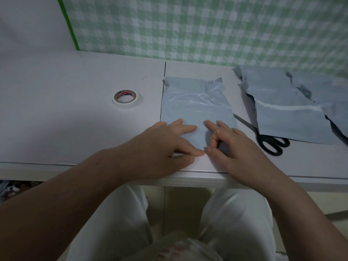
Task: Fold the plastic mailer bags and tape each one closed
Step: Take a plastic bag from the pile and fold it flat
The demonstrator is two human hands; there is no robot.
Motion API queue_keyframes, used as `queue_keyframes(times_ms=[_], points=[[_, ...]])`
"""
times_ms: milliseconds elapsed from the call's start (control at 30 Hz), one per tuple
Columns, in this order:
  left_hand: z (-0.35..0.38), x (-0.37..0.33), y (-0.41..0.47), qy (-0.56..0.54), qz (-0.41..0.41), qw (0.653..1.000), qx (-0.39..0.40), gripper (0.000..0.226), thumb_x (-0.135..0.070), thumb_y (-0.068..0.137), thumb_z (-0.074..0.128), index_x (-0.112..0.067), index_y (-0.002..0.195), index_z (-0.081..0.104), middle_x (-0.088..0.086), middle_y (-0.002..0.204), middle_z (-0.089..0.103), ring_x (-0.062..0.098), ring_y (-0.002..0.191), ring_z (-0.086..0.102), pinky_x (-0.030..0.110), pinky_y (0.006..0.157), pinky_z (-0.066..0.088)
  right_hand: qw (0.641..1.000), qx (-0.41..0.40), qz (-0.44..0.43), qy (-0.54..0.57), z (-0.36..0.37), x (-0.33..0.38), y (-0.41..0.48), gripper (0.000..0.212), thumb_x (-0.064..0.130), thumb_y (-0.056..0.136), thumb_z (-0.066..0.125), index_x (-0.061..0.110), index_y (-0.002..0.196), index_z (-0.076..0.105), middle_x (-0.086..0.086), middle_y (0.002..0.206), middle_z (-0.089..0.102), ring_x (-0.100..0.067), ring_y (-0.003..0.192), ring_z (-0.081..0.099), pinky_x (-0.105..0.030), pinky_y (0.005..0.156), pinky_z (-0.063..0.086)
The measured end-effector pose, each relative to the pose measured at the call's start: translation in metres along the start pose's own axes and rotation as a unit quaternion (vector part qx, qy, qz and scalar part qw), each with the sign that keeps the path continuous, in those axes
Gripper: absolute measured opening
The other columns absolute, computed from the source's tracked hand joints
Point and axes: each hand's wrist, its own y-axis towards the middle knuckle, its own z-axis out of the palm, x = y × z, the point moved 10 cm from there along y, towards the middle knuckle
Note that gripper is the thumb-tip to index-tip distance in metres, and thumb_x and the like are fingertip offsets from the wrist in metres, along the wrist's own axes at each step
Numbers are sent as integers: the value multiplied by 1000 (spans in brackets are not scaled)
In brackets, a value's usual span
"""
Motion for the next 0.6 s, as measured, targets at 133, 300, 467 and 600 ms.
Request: queue_keyframes(times_ms=[133, 300, 467, 600], points=[[-22, -14, 16, 35, -7, 993, -112, 26, -46, 82, 53, -31, 83, 75, -4, 109, 57, 18, 110, 46, 35, 91, 40, 1000, 15, 9, 12, 1, 1, 1, 18, 28, 90, 55, 29, 74, 46, 14, 152, 29, -6, 144, 15, -31, 117, 13], [-14, 7, 34, -30, -129, 989, -71, 13, -35, 78, 67, -29, 66, 65, -15, 78, 60, 10, 95, 49, 31, 84, 40, 999, 21, 14, 23, 2, -1, 1, 18, 26, 89, 54, 29, 74, 46, 14, 152, 28, -5, 144, 13, -29, 117, 10], [-9, 20, 39, -79, -174, 981, -27, 15, -34, 74, 73, -30, 61, 66, -18, 55, 57, 4, 66, 53, 27, 70, 36, 999, 27, 17, 28, 3, -3, 2, 20, 27, 90, 54, 30, 73, 45, 16, 153, 26, -4, 144, 11, -24, 115, 6], [-7, 20, 41, -96, -160, 982, -10, 19, -33, 71, 76, -31, 56, 64, -16, 57, 59, 6, 65, 52, 28, 68, 38, 999, 30, 19, 27, 3, -4, 2, 18, 29, 89, 53, 30, 73, 45, 17, 153, 25, -4, 145, 10, -24, 114, 5]])
